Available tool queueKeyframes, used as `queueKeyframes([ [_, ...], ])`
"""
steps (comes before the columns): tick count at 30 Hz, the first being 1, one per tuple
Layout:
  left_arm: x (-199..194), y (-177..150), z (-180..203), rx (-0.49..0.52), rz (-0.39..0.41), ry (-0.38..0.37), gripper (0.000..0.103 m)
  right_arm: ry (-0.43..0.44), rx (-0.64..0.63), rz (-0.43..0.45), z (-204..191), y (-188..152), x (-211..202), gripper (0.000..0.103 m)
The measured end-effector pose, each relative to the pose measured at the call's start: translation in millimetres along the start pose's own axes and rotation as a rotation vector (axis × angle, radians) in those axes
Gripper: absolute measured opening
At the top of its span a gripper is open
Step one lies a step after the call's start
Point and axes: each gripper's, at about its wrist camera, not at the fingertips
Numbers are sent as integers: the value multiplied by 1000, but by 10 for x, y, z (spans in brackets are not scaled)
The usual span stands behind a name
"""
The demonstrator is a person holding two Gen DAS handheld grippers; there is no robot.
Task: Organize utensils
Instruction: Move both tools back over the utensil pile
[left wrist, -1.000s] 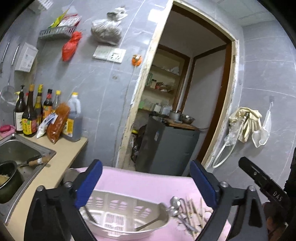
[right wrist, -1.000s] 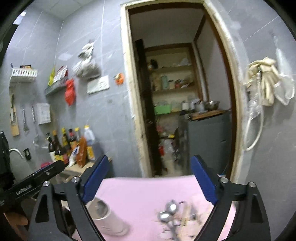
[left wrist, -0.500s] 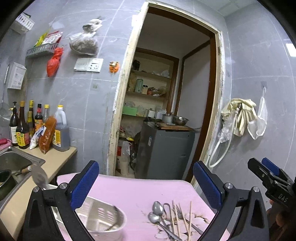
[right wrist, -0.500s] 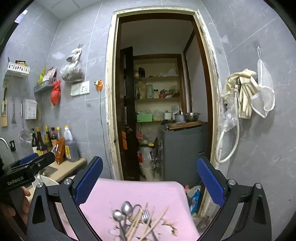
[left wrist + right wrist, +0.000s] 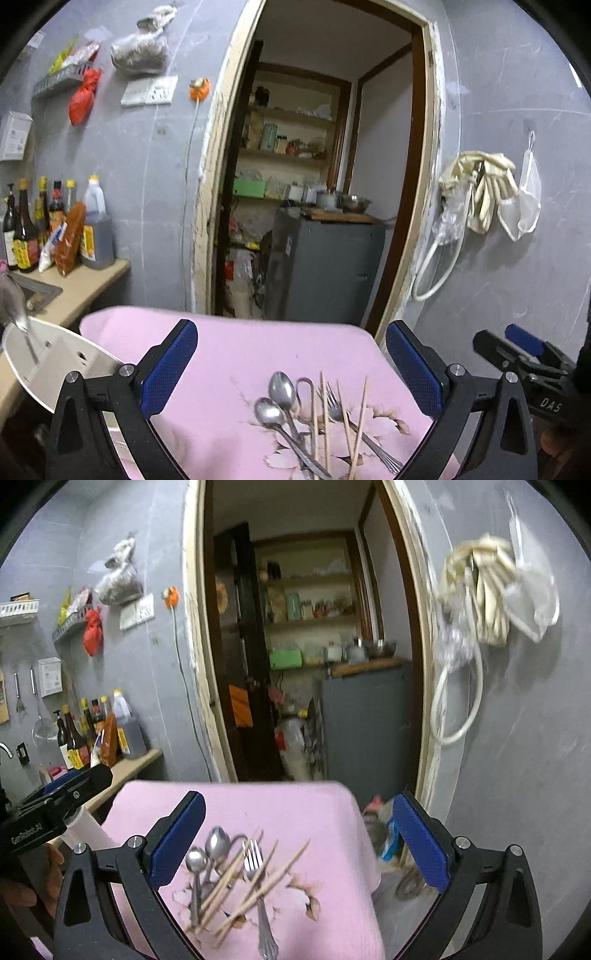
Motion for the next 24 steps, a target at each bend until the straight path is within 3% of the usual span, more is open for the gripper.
queueKeyframes([
  [5,255,-113,73,-16,-70,1,102,12,48,-129,203,-138,402,72],
  [12,660,-334,102,-26,-190,33,95,45,78,-286,263,-383,943,55],
  [24,1284,-783,-254,-175,-475,37,70,108,124,-520,130,-810,1606,29],
])
Point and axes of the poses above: each gripper's, at about its wrist camera, not at the fingertips, and x roughly the way its jaws point, z to its right, y to its top, and after that the axes turned 8 degrees about x, right-handed
